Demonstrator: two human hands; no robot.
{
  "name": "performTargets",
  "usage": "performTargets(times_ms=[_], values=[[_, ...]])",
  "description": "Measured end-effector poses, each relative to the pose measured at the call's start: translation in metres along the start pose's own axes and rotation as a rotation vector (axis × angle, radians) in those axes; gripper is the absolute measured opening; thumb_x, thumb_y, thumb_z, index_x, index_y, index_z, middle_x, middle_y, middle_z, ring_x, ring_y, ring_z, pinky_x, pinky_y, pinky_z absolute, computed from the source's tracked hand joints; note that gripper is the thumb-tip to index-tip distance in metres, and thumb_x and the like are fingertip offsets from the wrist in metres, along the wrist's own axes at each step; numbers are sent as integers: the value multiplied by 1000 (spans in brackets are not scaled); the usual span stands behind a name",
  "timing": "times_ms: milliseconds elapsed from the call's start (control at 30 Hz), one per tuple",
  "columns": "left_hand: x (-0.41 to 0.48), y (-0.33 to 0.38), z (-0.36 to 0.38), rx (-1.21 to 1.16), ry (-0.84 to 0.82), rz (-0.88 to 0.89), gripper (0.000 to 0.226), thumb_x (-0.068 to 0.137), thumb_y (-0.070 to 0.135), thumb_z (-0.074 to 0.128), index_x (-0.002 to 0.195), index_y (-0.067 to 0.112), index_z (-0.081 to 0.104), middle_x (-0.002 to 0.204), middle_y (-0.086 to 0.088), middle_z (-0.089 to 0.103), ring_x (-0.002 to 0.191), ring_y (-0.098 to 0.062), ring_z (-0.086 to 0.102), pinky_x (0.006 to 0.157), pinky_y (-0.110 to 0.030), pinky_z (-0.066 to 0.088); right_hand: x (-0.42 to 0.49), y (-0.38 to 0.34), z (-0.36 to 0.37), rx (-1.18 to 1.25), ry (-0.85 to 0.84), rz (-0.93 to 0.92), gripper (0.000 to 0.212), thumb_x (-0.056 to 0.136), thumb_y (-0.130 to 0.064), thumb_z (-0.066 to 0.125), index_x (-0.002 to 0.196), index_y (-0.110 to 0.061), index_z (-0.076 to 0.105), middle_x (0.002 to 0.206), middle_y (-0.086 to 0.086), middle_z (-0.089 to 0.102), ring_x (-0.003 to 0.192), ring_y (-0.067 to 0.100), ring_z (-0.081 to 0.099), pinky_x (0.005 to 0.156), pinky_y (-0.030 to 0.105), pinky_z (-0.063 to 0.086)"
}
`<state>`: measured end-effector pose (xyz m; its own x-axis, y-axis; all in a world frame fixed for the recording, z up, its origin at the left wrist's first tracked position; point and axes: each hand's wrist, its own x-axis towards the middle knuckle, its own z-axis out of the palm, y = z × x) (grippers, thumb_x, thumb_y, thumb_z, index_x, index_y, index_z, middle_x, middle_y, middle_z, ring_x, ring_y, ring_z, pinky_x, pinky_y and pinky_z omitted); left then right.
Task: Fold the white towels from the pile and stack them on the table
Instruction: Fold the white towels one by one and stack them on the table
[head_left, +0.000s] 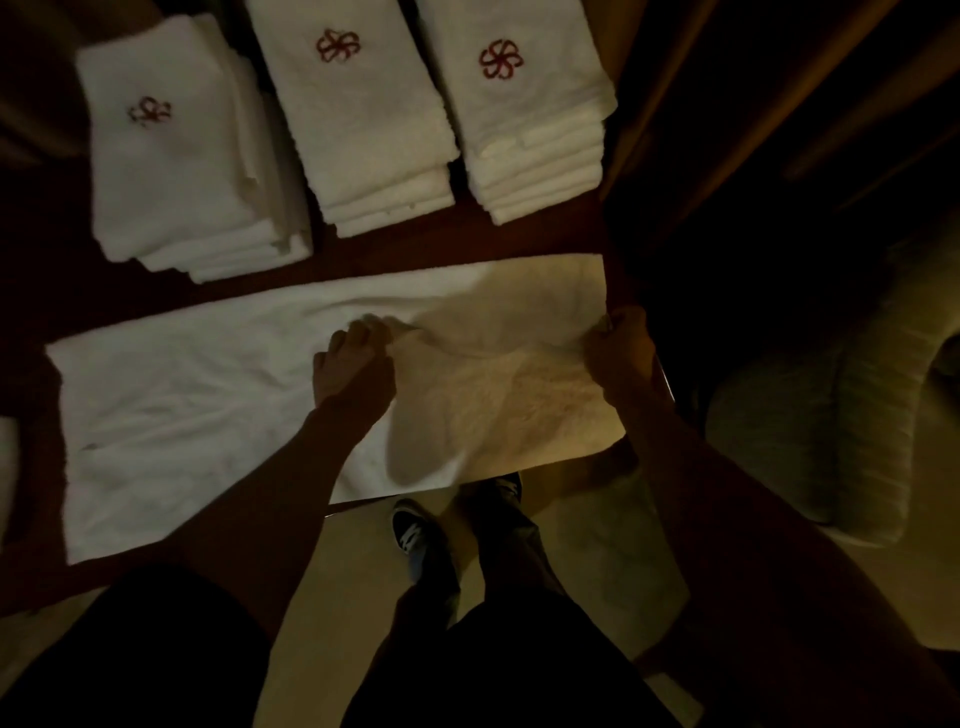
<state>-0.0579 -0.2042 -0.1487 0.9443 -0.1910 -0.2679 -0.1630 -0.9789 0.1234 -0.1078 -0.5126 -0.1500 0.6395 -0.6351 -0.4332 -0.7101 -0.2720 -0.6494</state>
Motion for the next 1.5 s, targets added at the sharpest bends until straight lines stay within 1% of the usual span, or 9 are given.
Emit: performTargets(times_ms=[200, 333, 433, 567, 733, 900, 1100, 1267, 1500], values=[[-3, -16, -6, 66, 43, 55, 22, 97, 20, 50, 115, 9, 57, 106, -15, 61, 93, -35, 61, 76, -46, 50, -4, -1, 0, -91, 18, -54, 41, 104, -30, 46, 140, -11, 38, 131, 16, 55, 115, 34, 59, 78, 38, 49], [-15, -32, -9, -10, 87, 151, 16, 89, 21, 58, 97, 8, 56, 96, -13, 56, 84, -32, 57, 70, -44, 50, -6, -3, -1, -274, 6, -124, 45, 96, -11, 54, 139, -8, 38, 139, 18, 47, 123, 37, 52, 88, 40, 48], [-26, -42, -5, -58, 97, 193, 16, 89, 22, 60, 97, 9, 57, 97, -14, 59, 85, -34, 58, 71, -46, 50, -6, -5, -1, -377, 8, -127, 48, 95, -7, 55, 140, -4, 37, 142, 21, 42, 125, 39, 49, 90, 38, 45], [-30, -39, -3, -93, 155, 231, 15, 92, 21, 58, 97, 8, 62, 94, -14, 61, 85, -34, 58, 68, -43, 52, -12, -3, 4, -540, 1, -96, 68, 90, -20, 68, 145, -9, 30, 147, 22, 31, 131, 44, 38, 100, 51, 45], [-35, -59, -14, -234, 318, -83, 24, 87, 20, 61, 110, 11, 60, 114, -15, 55, 106, -35, 52, 77, -46, 48, -32, -13, 13, -722, 85, -344, 57, 89, -19, 59, 141, -15, 36, 149, 19, 29, 135, 42, 30, 105, 58, 36], [-47, -111, -5, -204, 160, -279, 49, 95, 40, 53, 135, 14, 42, 139, -13, 42, 127, -35, 42, 94, -57, 44, -41, -17, 45, -784, -127, -458, 69, 100, -54, 40, 158, -24, 17, 166, 15, 5, 152, 39, 1, 121, 59, 13], [-53, -138, 1, -60, -38, -359, 70, 85, 78, 33, 137, 34, 24, 152, -3, 17, 137, -42, 21, 94, -71, 36, -49, -11, 65, -825, -244, -358, 99, 80, -88, 34, 154, -42, -13, 164, 4, -24, 149, 37, -24, 108, 77, 3], [-56, -154, 21, -78, -140, -413, 90, 77, 93, 14, 149, 49, -17, 162, 5, -27, 147, -41, -22, 105, -79, 8, -40, -9, 63, -887, -281, -372, 108, 71, -98, 29, 149, -46, -25, 161, 3, -33, 147, 39, -29, 103, 81, 2], [-56, -168, 12, -130, -199, -350, 92, 76, 94, 19, 147, 52, -23, 159, 10, -34, 146, -36, -29, 107, -79, 5, -25, -27, 57, -923, -361, -338, 112, 65, -99, 32, 145, -51, -29, 158, -1, -40, 145, 35, -32, 107, 80, 1]])
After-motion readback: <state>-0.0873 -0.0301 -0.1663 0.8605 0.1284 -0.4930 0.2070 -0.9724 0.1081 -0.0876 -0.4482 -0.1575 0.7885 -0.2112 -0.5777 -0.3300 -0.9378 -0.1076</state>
